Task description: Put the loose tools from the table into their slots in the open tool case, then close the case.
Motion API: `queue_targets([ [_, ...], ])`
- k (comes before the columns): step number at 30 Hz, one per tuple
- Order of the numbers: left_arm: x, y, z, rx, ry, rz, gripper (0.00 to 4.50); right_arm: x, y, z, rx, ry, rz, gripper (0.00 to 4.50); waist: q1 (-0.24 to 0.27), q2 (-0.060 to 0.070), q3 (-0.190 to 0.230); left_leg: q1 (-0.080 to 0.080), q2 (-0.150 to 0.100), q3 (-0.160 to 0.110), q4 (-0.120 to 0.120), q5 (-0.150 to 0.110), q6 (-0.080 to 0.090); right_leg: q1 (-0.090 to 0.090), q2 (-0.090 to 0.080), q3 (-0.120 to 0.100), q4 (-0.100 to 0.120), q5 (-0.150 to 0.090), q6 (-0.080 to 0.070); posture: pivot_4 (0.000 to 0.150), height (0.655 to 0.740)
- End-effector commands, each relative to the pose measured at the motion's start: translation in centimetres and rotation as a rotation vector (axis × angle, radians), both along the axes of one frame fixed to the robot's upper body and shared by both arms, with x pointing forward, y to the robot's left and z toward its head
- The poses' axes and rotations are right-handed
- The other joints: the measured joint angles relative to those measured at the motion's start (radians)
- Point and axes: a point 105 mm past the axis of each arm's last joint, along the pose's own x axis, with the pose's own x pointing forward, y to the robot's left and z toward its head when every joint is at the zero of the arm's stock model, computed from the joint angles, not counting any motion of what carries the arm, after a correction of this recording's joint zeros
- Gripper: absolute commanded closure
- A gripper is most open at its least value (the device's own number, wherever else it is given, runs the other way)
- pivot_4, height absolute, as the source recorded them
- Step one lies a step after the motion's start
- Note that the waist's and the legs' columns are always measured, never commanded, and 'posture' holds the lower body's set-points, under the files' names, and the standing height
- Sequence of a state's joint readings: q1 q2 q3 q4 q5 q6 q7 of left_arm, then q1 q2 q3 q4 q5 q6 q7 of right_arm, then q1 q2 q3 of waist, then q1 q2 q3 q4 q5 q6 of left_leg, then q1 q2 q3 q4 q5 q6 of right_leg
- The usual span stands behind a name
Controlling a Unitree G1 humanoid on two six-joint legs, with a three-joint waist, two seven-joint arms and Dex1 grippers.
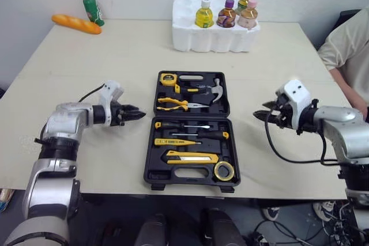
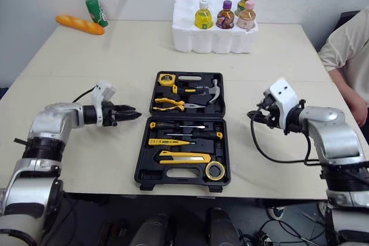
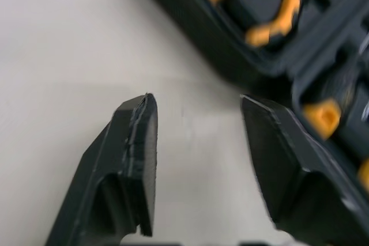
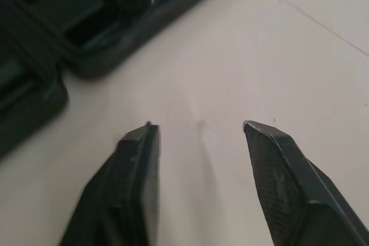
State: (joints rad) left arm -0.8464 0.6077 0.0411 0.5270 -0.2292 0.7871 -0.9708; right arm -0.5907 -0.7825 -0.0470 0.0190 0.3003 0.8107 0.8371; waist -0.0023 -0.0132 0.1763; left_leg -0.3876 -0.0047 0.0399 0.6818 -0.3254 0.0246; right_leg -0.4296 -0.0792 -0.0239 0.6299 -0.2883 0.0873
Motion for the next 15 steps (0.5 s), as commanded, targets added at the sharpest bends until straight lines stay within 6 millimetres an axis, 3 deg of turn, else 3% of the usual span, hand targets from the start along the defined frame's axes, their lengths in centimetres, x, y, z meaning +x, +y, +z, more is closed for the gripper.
queue_targets([
  [1, 0.9, -1.3, 2.1, -0.034, 0.027, 0.057, 0.77, 0.6, 0.9, 1.1, 0.091, 0.058, -0.043, 0.56, 0.001, 0.0, 0.0, -0.001, 0.0, 0.0, 0.0, 0.0, 0.0, 0.0, 0.0, 0.0, 0.0, 0.0, 0.0, 0.15, 0.7367],
  [2, 1.4, -1.3, 1.6, 0.008, 0.043, 0.09, 0.25, 1.0, 1.1, 1.1, 0.109, 0.072, -0.069, 0.05, 0.001, 0.0, 0.0, -0.001, 0.0, 0.0, 0.0, 0.0, 0.0, 0.0, 0.0, 0.0, -0.001, 0.0, 0.0, 0.15, 0.7367],
  [3, 1.8, -1.6, 1.6, 0.028, 0.036, 0.11, 0.04, 1.7, 1.4, 1.2, 0.129, 0.083, -0.098, 0.0, 0.001, 0.0, 0.0, -0.001, 0.0, 0.0, 0.0, 0.0, 0.0, 0.0, 0.0, 0.0, -0.001, 0.0, 0.0, 0.15, 0.7367],
  [9, 3.0, -2.3, 1.2, 0.03, 0.101, 0.173, 0.04, 4.0, 3.0, 0.7, 0.19, 0.149, -0.217, 0.0, -0.006, 0.0, 0.0, -0.003, -0.001, 0.001, 0.0, 0.001, -0.002, -0.004, 0.0, 0.001, 0.0, 0.0, 0.001, 0.15, 0.7367],
  [15, 3.6, -2.7, 0.8, 0.029, 0.11, 0.196, 0.04, 5.2, 3.4, 0.3, 0.175, 0.155, -0.28, 0.0, -0.002, 0.0, 0.0, -0.008, -0.002, 0.007, 0.001, 0.003, -0.004, -0.014, 0.0, 0.004, 0.008, 0.0, 0.001, 0.15, 0.7367],
])
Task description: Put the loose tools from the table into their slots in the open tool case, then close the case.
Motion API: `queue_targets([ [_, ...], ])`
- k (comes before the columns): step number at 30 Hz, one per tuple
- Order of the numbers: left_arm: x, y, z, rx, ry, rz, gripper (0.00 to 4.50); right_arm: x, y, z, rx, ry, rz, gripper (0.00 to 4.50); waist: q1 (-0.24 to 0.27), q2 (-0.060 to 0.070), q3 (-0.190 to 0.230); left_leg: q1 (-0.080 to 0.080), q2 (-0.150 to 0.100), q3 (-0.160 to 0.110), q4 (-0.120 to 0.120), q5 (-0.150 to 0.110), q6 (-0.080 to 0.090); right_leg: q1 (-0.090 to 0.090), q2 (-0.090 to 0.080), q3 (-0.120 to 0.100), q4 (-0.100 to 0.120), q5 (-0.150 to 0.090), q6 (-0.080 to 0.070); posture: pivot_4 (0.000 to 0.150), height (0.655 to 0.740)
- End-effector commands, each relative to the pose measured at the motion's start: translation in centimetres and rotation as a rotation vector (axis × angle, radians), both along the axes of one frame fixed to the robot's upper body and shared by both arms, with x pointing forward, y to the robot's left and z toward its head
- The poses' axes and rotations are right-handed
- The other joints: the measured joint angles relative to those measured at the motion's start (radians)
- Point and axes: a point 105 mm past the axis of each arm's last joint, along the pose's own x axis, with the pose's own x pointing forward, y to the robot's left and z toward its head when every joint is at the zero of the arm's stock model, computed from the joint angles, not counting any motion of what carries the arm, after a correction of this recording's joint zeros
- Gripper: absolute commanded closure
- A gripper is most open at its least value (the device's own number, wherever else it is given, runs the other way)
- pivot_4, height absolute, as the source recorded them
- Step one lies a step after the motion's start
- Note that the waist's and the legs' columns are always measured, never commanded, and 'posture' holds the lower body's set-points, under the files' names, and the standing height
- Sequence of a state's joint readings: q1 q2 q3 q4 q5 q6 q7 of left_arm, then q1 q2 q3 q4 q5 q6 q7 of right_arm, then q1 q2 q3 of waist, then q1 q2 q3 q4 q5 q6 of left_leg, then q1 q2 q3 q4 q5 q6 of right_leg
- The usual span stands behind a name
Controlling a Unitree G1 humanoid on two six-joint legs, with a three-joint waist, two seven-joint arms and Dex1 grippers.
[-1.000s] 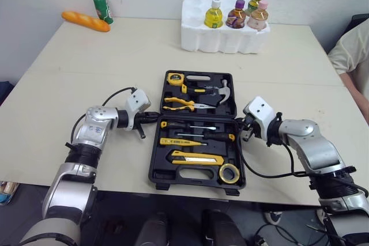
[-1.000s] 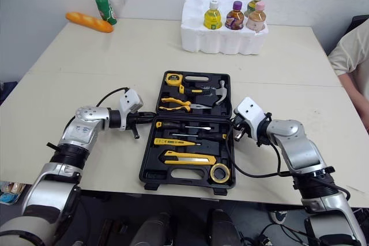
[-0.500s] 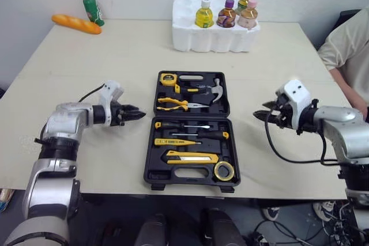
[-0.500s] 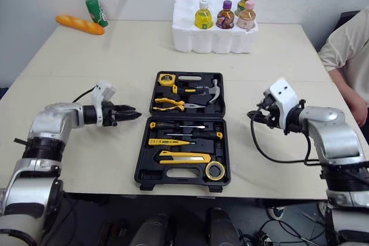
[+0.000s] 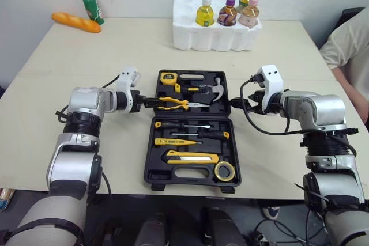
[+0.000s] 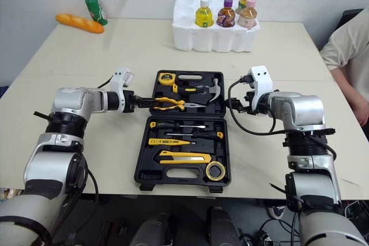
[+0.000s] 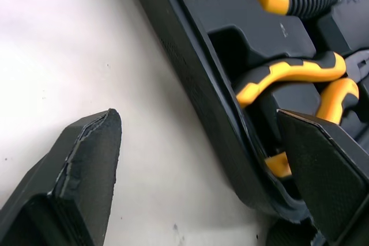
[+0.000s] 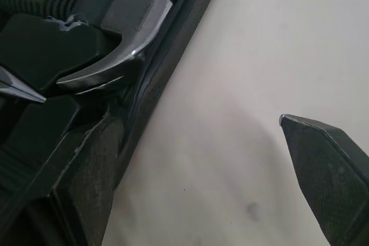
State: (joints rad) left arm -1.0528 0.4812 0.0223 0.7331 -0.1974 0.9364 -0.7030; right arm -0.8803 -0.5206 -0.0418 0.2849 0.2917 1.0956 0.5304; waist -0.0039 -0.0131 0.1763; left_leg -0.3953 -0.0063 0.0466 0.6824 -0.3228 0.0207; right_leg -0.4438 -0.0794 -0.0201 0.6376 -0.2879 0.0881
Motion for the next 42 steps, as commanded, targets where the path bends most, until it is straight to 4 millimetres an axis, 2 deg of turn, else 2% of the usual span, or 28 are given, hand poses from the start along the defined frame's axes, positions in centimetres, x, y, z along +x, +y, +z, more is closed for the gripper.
queue_targets([
  [1, 0.4, -0.2, 0.8, 0.004, -0.024, 0.003, 0.04, 0.7, -0.3, 1.1, -0.009, -0.032, -0.044, 0.0, -0.001, 0.0, 0.0, 0.0, 0.0, 0.0, 0.0, 0.0, 0.0, 0.0, 0.0, 0.0, 0.0, 0.0, 0.0, 0.15, 0.7367],
  [8, 0.5, -0.3, -0.3, 0.03, 0.004, 0.017, 0.04, 1.0, 1.0, 0.9, 0.004, -0.012, -0.024, 0.0, -0.001, 0.0, 0.0, 0.002, 0.0, 0.002, 0.0, 0.0, 0.0, 0.0, 0.0, 0.001, 0.002, 0.0, 0.0, 0.15, 0.7367],
  [13, 0.5, -0.3, -0.5, 0.04, 0.008, 0.021, 0.04, 0.9, 1.3, 1.1, 0.007, -0.009, -0.013, 0.0, -0.002, 0.0, 0.0, 0.003, 0.0, 0.003, 0.0, 0.0, 0.0, 0.0, 0.0, 0.002, 0.004, 0.0, 0.0, 0.15, 0.7367],
  [21, 0.2, -0.8, -1.2, 0.058, 0.027, 0.006, 0.04, 0.4, 2.0, -0.3, -0.02, 0.026, 0.012, 0.0, 0.0, 0.0, 0.0, 0.003, 0.0, 0.004, 0.0, 0.0, 0.0, 0.0, 0.0, 0.003, 0.004, 0.0, 0.0, 0.15, 0.7367],
  [27, -0.3, -1.2, -2.7, 0.088, 0.064, -0.015, 0.04, 0.7, 2.2, -2.7, -0.091, 0.069, -0.011, 0.0, 0.0, 0.0, -0.001, 0.004, 0.0, 0.004, 0.0, 0.0, 0.0, 0.0, 0.0, 0.003, 0.005, 0.0, 0.0, 0.15, 0.7367],
  [37, -0.3, -1.6, -3.9, 0.126, 0.083, -0.006, 0.04, 0.8, 2.9, -3.3, -0.1, 0.087, -0.003, 0.0, -0.001, 0.0, -0.005, 0.008, 0.0, 0.005, 0.0, 0.0, 0.0, 0.004, -0.001, 0.003, 0.005, 0.0, 0.0, 0.15, 0.7367],
  [40, -0.4, -2.2, -4.1, 0.116, 0.08, -0.019, 0.85, 0.5, 3.4, -3.6, -0.09, 0.097, 0.019, 0.81, -0.001, -0.001, -0.008, 0.009, 0.0, 0.005, 0.0, 0.0, 0.001, 0.004, -0.001, 0.004, 0.005, 0.0, 0.0, 0.15, 0.7367],
  [42, -0.8, -2.7, -4.7, 0.117, 0.088, -0.033, 1.89, 0.3, 3.6, -4.0, -0.075, 0.115, 0.018, 1.87, -0.001, -0.001, -0.011, 0.009, 0.0, 0.004, 0.0, 0.0, 0.001, 0.004, -0.001, 0.004, 0.005, 0.0, 0.0, 0.15, 0.7367],
])
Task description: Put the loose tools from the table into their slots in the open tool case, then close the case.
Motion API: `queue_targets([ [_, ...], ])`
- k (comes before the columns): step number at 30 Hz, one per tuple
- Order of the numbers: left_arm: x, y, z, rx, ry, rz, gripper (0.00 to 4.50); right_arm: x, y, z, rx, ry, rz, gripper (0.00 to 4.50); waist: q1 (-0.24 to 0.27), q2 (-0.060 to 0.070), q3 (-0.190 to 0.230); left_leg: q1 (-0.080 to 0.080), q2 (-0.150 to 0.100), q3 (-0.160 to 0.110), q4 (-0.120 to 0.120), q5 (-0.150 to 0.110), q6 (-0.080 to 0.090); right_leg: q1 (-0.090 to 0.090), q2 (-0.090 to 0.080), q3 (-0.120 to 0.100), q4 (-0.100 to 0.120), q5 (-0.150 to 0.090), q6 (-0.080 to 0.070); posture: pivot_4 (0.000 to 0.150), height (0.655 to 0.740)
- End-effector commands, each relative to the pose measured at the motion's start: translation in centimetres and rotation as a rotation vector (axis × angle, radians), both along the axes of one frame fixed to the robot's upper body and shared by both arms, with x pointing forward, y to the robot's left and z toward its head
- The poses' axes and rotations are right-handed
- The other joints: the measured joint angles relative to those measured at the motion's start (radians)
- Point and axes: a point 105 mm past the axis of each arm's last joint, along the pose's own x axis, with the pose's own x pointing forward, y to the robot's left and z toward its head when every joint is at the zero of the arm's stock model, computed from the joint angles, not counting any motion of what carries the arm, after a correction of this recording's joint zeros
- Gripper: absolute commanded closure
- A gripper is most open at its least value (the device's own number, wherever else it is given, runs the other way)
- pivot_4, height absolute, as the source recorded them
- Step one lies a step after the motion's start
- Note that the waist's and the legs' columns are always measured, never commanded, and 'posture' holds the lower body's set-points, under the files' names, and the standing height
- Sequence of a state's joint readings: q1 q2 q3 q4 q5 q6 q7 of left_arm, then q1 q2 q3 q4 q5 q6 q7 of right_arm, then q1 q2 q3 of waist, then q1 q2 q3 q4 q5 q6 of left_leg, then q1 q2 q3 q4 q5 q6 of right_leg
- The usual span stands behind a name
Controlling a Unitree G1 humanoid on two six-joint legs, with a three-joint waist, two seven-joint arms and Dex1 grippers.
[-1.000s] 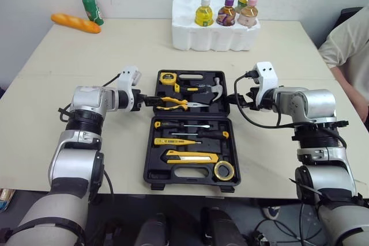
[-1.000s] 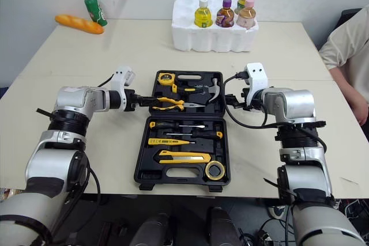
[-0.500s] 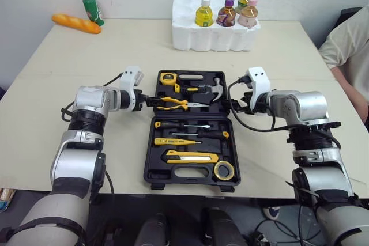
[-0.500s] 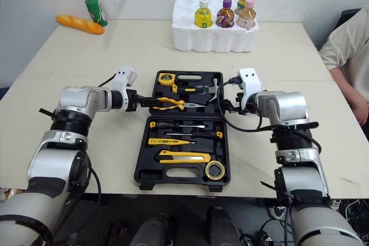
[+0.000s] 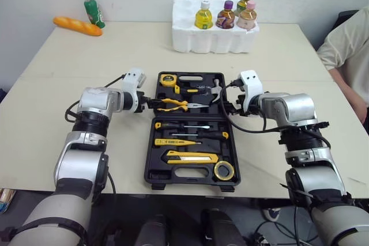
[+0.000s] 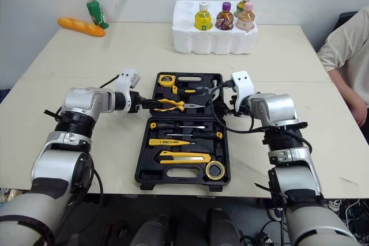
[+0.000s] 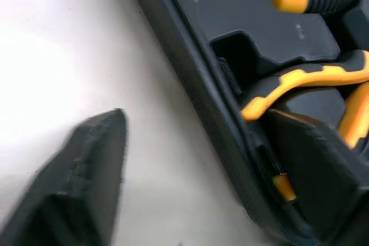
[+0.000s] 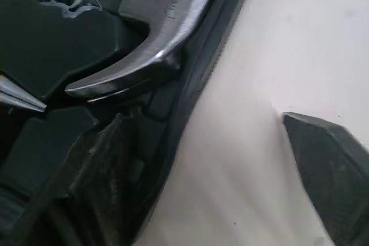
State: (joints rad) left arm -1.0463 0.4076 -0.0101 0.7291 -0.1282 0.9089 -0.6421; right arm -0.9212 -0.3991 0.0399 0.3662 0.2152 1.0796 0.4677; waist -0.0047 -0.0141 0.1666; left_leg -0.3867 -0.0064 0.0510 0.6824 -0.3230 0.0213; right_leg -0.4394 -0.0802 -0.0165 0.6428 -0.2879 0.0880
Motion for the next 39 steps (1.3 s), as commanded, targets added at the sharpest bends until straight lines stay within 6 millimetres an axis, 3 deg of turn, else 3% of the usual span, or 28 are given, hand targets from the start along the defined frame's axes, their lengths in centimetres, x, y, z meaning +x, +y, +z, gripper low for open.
queue_targets([
  [1, -1.6, -1.3, -3.8, 0.027, 0.111, -0.038, 2.25, -0.6, 0.0, -2.0, -0.004, 0.069, -0.013, 2.24, 0.0, 0.0, -0.004, 0.0, 0.0, 0.0, 0.0, 0.0, 0.0, 0.0, 0.0, 0.0, 0.0, 0.0, 0.0, 0.15, 0.7367],
  [4, -2.5, -1.9, -4.8, 0.026, 0.143, -0.057, 3.64, -0.8, 0.1, -2.5, 0.001, 0.085, -0.025, 3.86, 0.002, 0.001, -0.015, 0.002, 0.0, -0.001, 0.0, -0.001, 0.001, 0.002, -0.001, 0.0, -0.001, 0.0, 0.0, 0.15, 0.7367],
  [6, -2.8, -2.0, -5.1, 0.024, 0.151, -0.052, 3.88, -1.0, 0.3, -2.7, 0.007, 0.094, -0.027, 4.49, 0.002, 0.003, -0.02, 0.004, 0.0, -0.003, -0.001, -0.003, 0.002, 0.006, -0.001, -0.001, -0.003, 0.0, 0.0, 0.15, 0.7367],
  [9, -2.7, -2.0, -4.9, 0.005, 0.144, -0.031, 3.89, -1.2, 0.5, -2.7, 0.011, 0.099, -0.028, 4.5, 0.0, 0.005, -0.022, 0.018, 0.0, -0.005, -0.005, -0.009, 0.004, 0.022, -0.002, -0.002, -0.01, -0.001, -0.001, 0.15, 0.7367],
  [14, -2.1, -3.6, -1.8, -0.133, 0.04, -0.047, 3.98, -0.8, 1.2, -1.3, 0.033, 0.032, -0.018, 4.5, 0.001, 0.007, -0.024, 0.019, 0.0, -0.009, -0.007, -0.01, 0.005, 0.025, -0.002, -0.003, -0.017, -0.001, -0.001, 0.15, 0.7367],
  [19, -0.9, -4.1, 2.7, -0.186, -0.181, -0.069, 3.98, 0.0, 2.7, 2.9, 0.004, -0.242, 0.067, 4.5, 0.002, 0.008, -0.021, 0.016, 0.0, -0.009, -0.007, -0.009, 0.003, 0.024, -0.002, -0.004, -0.017, 0.0, -0.001, 0.15, 0.7367],
  [21, -0.2, -3.6, 4.2, -0.177, -0.271, -0.052, 3.98, 0.0, 3.3, 4.4, 0.055, -0.308, 0.077, 4.5, 0.0, 0.009, -0.018, 0.012, 0.0, -0.009, -0.006, -0.008, 0.002, 0.02, -0.002, -0.004, -0.017, 0.0, 0.0, 0.15, 0.7367],
  [24, 0.6, -2.9, 6.4, -0.139, -0.431, -0.047, 4.05, -0.2, 3.5, 6.3, 0.1, -0.415, 0.079, 4.5, 0.0, 0.009, -0.017, -0.005, 0.0, -0.008, -0.005, -0.002, -0.002, 0.001, -0.001, -0.004, -0.013, 0.0, 0.0, 0.15, 0.7367],
  [27, 0.7, -2.8, 7.8, -0.054, -0.599, -0.086, 4.11, -0.7, 3.4, 7.1, 0.073, -0.534, 0.105, 4.5, 0.0, 0.008, -0.015, -0.018, 0.0, -0.008, -0.004, 0.002, -0.005, -0.015, 0.001, -0.005, -0.006, 0.0, 0.0, 0.15, 0.7367],
  [31, 0.1, -2.8, 9.4, 0.016, -0.823, -0.111, 4.23, -1.9, 3.5, 7.5, 0.053, -0.677, 0.143, 4.5, -0.003, 0.008, -0.013, -0.021, 0.0, 0.002, -0.005, 0.003, -0.005, -0.023, 0.002, -0.005, -0.002, 0.0, 0.0, 0.15, 0.7367],
  [36, -1.3, -1.8, 7.9, 0.155, -1.012, -0.123, 4.27, -3.9, 3.3, 6.5, -0.053, -0.891, 0.198, 4.5, -0.02, 0.007, -0.011, -0.02, 0.0, 0.007, -0.002, 0.002, -0.002, -0.023, 0.001, -0.003, 0.0, 0.001, 0.001, 0.15, 0.7367],
  [39, -2.4, -0.8, 6.3, 0.273, -1.102, -0.127, 4.39, -5.6, 3.0, 4.7, -0.236, -1.045, 0.287, 4.5, -0.025, 0.006, -0.011, -0.018, 0.0, 0.008, -0.002, 0.002, -0.002, -0.022, 0.001, -0.001, 0.001, 0.001, 0.001, 0.15, 0.7367],
])
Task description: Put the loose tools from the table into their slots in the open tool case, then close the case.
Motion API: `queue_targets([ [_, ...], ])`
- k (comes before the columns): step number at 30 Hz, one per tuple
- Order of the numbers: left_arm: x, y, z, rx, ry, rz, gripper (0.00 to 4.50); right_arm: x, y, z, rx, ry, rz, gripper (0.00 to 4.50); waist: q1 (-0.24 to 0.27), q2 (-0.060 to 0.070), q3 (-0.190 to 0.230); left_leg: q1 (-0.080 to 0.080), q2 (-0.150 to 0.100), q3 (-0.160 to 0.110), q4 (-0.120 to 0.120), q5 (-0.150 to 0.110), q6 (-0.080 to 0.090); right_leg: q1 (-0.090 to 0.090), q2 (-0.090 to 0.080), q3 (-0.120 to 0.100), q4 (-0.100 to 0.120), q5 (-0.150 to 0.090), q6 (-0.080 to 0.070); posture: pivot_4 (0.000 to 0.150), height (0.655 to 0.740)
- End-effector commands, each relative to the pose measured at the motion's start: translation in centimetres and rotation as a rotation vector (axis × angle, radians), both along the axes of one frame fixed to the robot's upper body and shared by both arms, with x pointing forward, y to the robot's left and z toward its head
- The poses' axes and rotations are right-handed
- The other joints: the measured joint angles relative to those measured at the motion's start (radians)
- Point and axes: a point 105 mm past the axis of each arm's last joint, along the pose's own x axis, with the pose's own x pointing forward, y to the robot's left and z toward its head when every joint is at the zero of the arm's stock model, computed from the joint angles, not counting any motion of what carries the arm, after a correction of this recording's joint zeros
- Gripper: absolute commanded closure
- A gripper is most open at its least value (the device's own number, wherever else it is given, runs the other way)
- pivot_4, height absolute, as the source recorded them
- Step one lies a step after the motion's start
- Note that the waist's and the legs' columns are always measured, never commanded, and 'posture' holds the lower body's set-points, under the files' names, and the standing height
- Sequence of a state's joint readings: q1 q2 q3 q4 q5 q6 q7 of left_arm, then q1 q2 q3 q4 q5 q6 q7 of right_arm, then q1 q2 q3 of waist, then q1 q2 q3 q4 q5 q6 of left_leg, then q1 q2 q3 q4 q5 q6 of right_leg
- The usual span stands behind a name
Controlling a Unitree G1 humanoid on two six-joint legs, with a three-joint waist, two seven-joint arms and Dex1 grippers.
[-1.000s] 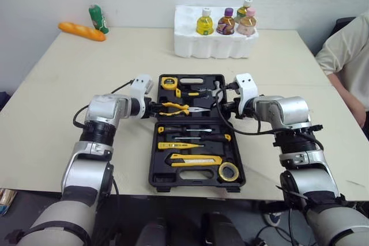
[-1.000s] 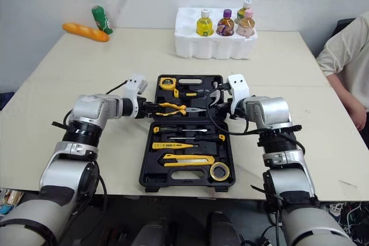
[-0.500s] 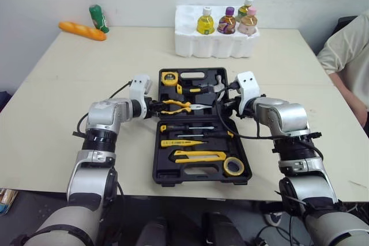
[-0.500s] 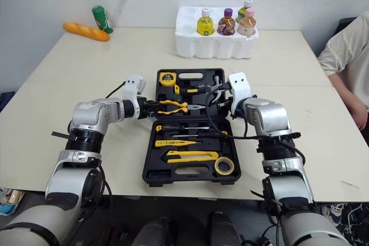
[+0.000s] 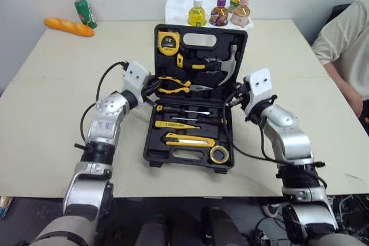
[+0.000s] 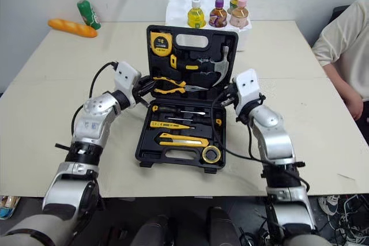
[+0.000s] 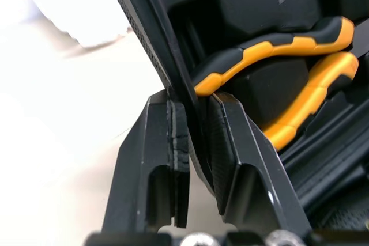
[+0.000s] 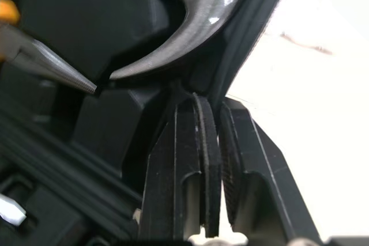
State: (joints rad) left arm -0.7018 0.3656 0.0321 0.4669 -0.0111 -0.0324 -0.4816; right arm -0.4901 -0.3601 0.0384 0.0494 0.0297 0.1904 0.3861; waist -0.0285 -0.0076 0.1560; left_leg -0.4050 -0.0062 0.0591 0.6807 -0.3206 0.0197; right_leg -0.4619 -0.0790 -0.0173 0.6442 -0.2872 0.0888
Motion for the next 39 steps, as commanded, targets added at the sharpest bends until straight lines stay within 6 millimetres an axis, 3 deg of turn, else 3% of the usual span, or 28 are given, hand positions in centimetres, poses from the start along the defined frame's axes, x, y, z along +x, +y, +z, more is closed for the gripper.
queue_targets([
  [1, -1.8, -0.5, 2.6, 0.153, -0.271, -0.019, 4.44, -2.9, 2.3, 1.7, -0.217, -0.313, 0.156, 4.5, 0.0, 0.0, 0.0, 0.0, 0.0, 0.0, 0.0, 0.0, 0.0, 0.0, 0.0, 0.001, 0.0, 0.0, 0.0, 0.15, 0.7367],
  [4, -2.5, 0.2, 2.0, 0.19, -0.31, 0.006, 4.5, -3.8, 1.7, 0.6, -0.277, -0.384, 0.171, 4.5, 0.0, -0.001, 0.001, 0.001, 0.0, 0.0, 0.0, 0.0, 0.0, 0.001, 0.0, 0.004, 0.0, 0.0, 0.0, 0.15, 0.7367],
  [6, -3.3, 0.8, 1.2, 0.165, -0.259, -0.003, 3.49, -5.0, 1.1, 0.4, -0.324, -0.441, 0.202, 3.6, 0.001, -0.002, 0.001, 0.002, 0.0, 0.001, 0.001, 0.0, 0.001, 0.001, 0.0, 0.006, 0.001, 0.0, 0.0, 0.15, 0.7367],
  [9, -4.8, 1.1, 0.9, 0.116, -0.181, -0.061, 2.38, -6.5, 0.2, 1.4, -0.329, -0.472, 0.212, 2.35, 0.0, -0.002, 0.001, 0.003, 0.001, 0.001, 0.0, 0.0, 0.001, 0.002, 0.0, 0.007, 0.0, 0.001, 0.0, 0.15, 0.7367],
  [11, -6.9, 2.5, 0.8, 0.021, 0.006, -0.135, 1.5, -9.1, -0.4, 2.5, -0.324, -0.388, 0.304, 1.37, 0.0, -0.002, 0.001, 0.003, 0.001, 0.001, 0.0, 0.0, 0.001, 0.002, 0.0, 0.007, 0.001, 0.001, 0.0, 0.15, 0.7367],
  [14, -10.3, 4.4, 0.6, -0.056, 0.239, -0.231, 0.07, -12.5, -1.3, 2.5, -0.319, -0.202, 0.415, 1.31, -0.001, -0.003, 0.002, 0.003, 0.003, -0.001, 0.0, -0.001, 0.002, 0.003, 0.0, 0.008, 0.0, 0.0, -0.001, 0.15, 0.7367],
  [15, -11.5, 5.4, 0.1, -0.062, 0.336, -0.254, 0.03, -13.4, -1.8, 2.5, -0.312, -0.133, 0.436, 1.31, 0.0, -0.005, 0.005, 0.008, 0.003, -0.003, -0.001, -0.001, 0.003, 0.01, 0.0, 0.007, -0.002, 0.0, -0.001, 0.15, 0.7367],
  [18, -14.5, 8.9, -2.4, 0.07, 0.555, -0.236, 0.03, -16.0, -4.0, 1.2, -0.274, 0.141, 0.483, 1.31, 0.001, -0.005, 0.015, 0.039, 0.005, -0.008, -0.008, -0.012, 0.01, 0.043, 0.0, 0.001, -0.018, -0.002, -0.005, 0.15, 0.7367],
  [21, -15.9, 10.0, -3.2, 0.024, 0.645, -0.245, 0.03, -17.6, -5.4, 0.3, -0.162, 0.325, 0.493, 1.31, 0.01, -0.006, 0.016, 0.06, 0.006, -0.01, -0.022, -0.014, 0.007, 0.065, -0.001, -0.001, -0.03, -0.013, -0.024, 0.15, 0.7367],
  [25, -15.1, 10.8, -2.8, -0.066, 0.63, -0.196, 0.03, -19.2, -5.1, -1.3, -0.104, 0.463, 0.527, 1.31, 0.031, -0.005, 0.017, 0.061, 0.006, -0.01, -0.026, -0.014, 0.007, 0.067, -0.002, -0.002, -0.034, -0.012, -0.023, 0.15, 0.7367],
  [29, -12.7, 11.0, -1.7, -0.134, 0.562, -0.151, 0.03, -20.3, -4.2, -3.1, -0.115, 0.545, 0.58, 1.31, 0.036, -0.005, 0.018, 0.06, 0.006, -0.01, -0.029, -0.012, 0.007, 0.064, -0.002, -0.003, -0.034, -0.008, -0.014, 0.15, 0.7367],
  [32, -9.5, 10.9, -0.7, -0.165, 0.485, -0.097, 0.85, -20.5, -3.3, -4.2, -0.08, 0.603, 0.623, 2.15, 0.036, -0.006, 0.018, 0.06, 0.006, -0.01, -0.029, -0.012, 0.007, 0.064, -0.002, -0.003, -0.034, -0.006, -0.012, 0.15, 0.7367],
  [37, -4.1, 8.4, 0.1, -0.184, 0.479, -0.108, 3.11, -20.8, -2.2, -6.5, -0.14, 0.718, 0.709, 4.5, 0.043, -0.007, 0.018, 0.058, 0.006, -0.01, -0.028, -0.011, 0.006, 0.062, -0.002, -0.005, -0.034, -0.005, -0.01, 0.15, 0.7367],
  [39, -2.0, 6.9, 0.1, -0.169, 0.501, -0.126, 4.04, -19.8, -1.7, -7.0, -0.12, 0.719, 0.704, 4.5, 0.047, -0.009, 0.017, 0.052, 0.005, -0.01, -0.025, -0.011, 0.006, 0.056, -0.002, -0.005, -0.032, -0.004, -0.008, 0.15, 0.7367],
])
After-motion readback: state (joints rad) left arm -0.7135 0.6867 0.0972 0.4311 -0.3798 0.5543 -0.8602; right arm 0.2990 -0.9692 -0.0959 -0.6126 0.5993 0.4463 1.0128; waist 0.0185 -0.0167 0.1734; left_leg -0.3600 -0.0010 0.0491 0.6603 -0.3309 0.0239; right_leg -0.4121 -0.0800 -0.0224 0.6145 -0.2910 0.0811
